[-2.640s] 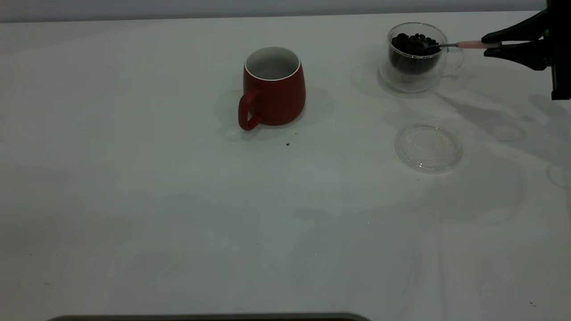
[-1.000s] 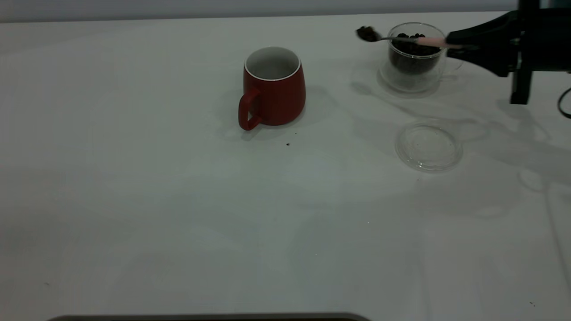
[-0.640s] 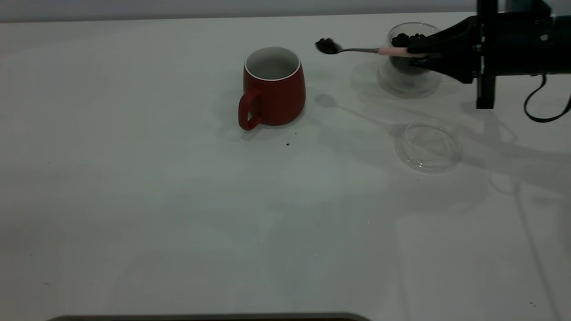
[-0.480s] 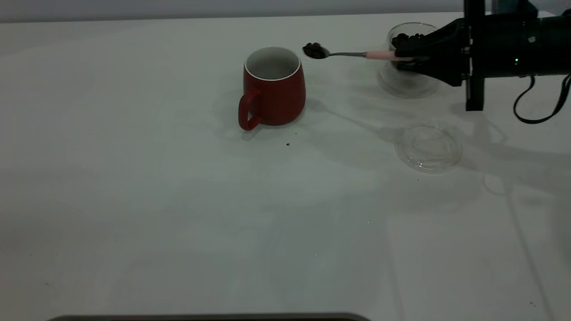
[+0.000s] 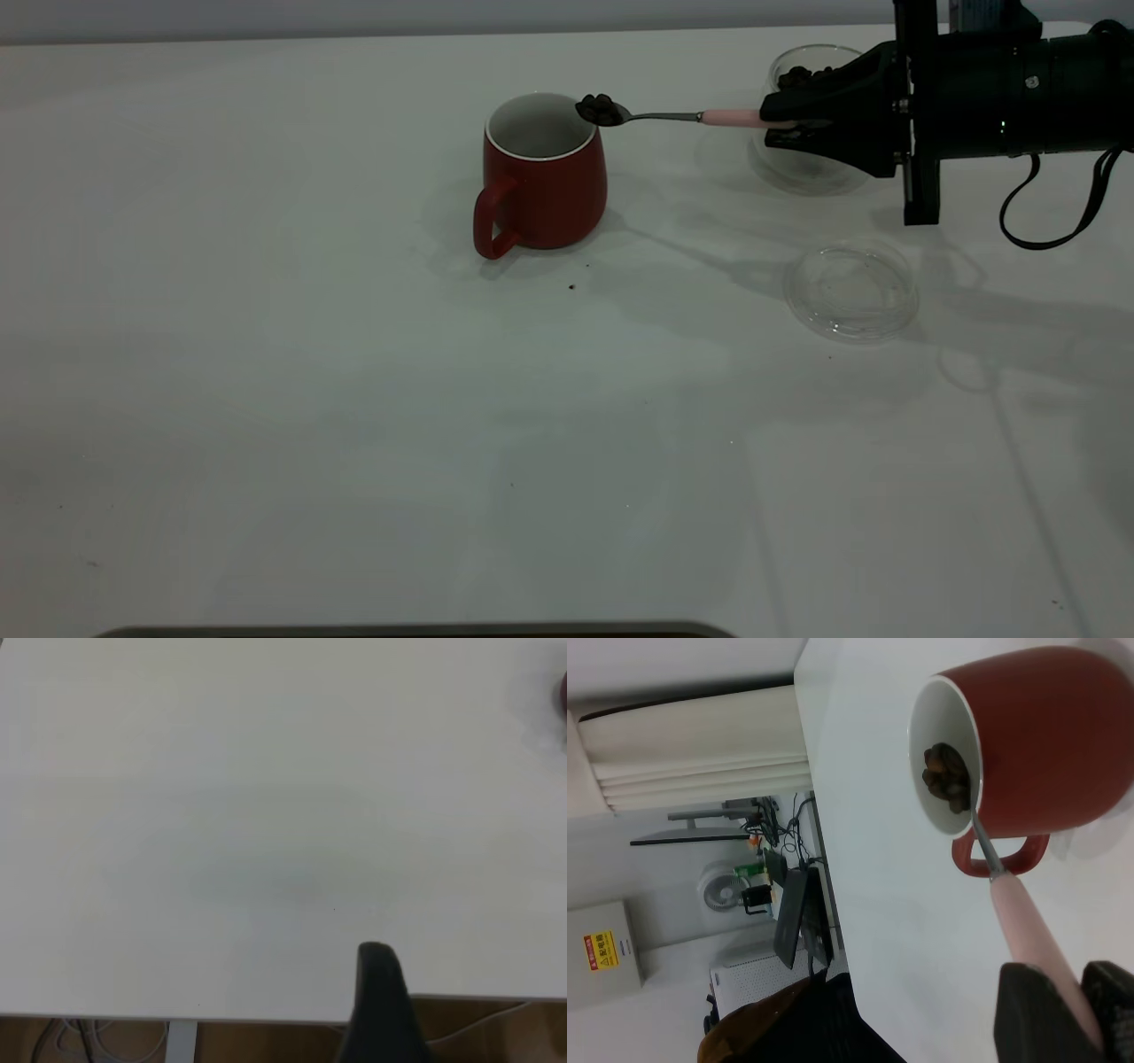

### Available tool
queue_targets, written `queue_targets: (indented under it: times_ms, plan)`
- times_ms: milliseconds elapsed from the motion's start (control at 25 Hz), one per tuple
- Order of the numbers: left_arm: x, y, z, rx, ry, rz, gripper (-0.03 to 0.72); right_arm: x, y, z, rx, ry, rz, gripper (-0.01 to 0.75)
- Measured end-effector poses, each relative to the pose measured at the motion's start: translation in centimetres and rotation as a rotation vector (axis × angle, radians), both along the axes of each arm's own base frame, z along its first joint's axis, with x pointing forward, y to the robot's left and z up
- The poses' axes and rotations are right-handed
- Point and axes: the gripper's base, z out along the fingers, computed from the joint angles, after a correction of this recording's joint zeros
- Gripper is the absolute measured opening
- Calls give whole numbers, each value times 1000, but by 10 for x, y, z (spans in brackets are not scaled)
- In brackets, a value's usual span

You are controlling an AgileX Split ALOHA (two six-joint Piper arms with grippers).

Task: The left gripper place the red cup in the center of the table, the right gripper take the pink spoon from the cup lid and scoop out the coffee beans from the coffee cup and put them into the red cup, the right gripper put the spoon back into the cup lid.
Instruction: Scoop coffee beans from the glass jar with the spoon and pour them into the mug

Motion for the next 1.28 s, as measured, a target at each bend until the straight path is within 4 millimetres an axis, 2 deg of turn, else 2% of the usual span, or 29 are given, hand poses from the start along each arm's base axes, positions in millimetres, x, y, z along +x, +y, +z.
queue_targets:
  times_ms: [440, 720, 960, 1120, 1280]
  plan:
    - [0, 0, 0, -1, 0, 1, 588, 10, 12, 6, 6, -30, 25, 114]
    - [0, 0, 0, -1, 0, 1, 588, 17, 27, 13, 13, -56, 61, 114]
    - [0, 0, 0, -1, 0, 1, 588, 21, 30, 12, -37, -85, 65, 114]
    - [0, 0, 0, -1, 0, 1, 588, 22, 29, 8, -103, -144, 79, 114]
    - [0, 0, 0, -1, 0, 1, 588, 22, 31, 7, -175, -286, 141, 114]
